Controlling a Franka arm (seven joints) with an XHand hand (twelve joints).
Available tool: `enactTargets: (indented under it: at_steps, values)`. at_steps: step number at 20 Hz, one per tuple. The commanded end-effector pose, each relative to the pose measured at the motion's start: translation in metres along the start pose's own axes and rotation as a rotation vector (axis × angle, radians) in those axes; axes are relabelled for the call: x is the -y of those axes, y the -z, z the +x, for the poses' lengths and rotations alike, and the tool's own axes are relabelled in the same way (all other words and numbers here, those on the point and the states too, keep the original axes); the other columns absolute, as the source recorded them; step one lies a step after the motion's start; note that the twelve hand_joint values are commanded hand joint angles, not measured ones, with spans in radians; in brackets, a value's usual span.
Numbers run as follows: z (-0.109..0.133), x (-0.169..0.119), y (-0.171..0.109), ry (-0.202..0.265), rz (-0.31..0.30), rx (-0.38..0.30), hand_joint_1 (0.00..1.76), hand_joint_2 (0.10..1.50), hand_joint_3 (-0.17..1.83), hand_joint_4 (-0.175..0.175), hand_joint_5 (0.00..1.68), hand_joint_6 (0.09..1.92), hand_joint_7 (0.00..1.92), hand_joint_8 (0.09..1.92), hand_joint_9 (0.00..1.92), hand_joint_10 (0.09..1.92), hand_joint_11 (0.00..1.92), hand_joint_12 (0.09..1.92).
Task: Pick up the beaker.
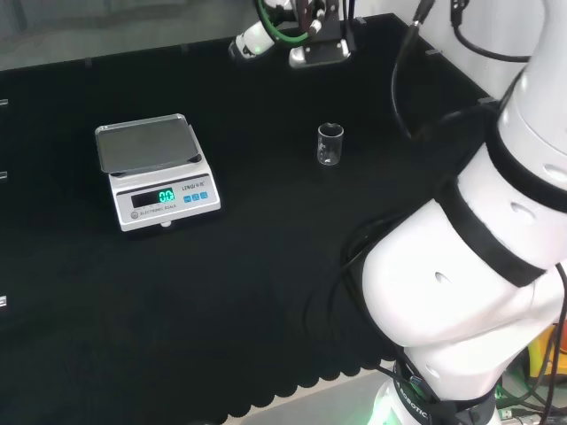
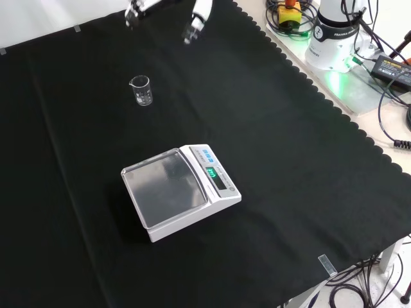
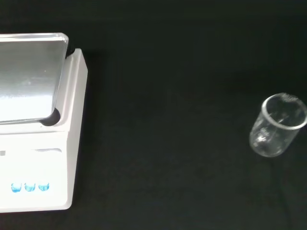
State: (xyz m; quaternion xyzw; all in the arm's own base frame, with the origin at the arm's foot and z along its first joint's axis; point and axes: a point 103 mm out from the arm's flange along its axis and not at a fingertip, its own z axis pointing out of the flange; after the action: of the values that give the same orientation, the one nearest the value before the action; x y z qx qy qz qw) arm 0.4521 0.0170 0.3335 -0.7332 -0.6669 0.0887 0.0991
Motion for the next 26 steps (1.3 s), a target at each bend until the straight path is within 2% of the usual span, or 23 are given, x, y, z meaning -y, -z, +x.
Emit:
enactTargets:
  at_steps: [1, 5, 9, 12, 16, 22, 26]
  values:
    - [-0.030, -0.036, -0.021, -0.040, 0.009, -0.088, 0.38, 0.91, 0.25, -0.033, 0.05, 0.09, 0.00, 0.48, 0.00, 0.55, 0.00, 1.44]
    - [-0.059, -0.046, -0.035, -0.094, 0.015, -0.120, 0.38, 0.92, 0.25, -0.034, 0.05, 0.09, 0.00, 0.49, 0.00, 0.56, 0.00, 1.44]
    - [-0.062, -0.058, -0.053, -0.124, 0.032, -0.135, 0.38, 0.92, 0.24, -0.035, 0.06, 0.09, 0.00, 0.50, 0.00, 0.56, 0.00, 1.44]
    - [-0.057, -0.069, -0.067, -0.133, 0.049, -0.150, 0.39, 0.92, 0.24, -0.036, 0.06, 0.09, 0.00, 0.51, 0.00, 0.57, 0.00, 1.44]
    - [-0.073, -0.079, -0.083, -0.140, 0.061, -0.191, 0.39, 0.92, 0.23, -0.038, 0.06, 0.09, 0.00, 0.53, 0.00, 0.58, 0.00, 1.44]
    - [-0.078, -0.097, -0.104, -0.153, 0.088, -0.234, 0.39, 0.93, 0.23, -0.039, 0.07, 0.09, 0.00, 0.55, 0.00, 0.59, 0.00, 1.44]
    - [-0.091, -0.106, -0.111, -0.171, 0.102, -0.260, 0.39, 0.93, 0.23, -0.041, 0.07, 0.09, 0.00, 0.55, 0.00, 0.59, 0.00, 1.44]
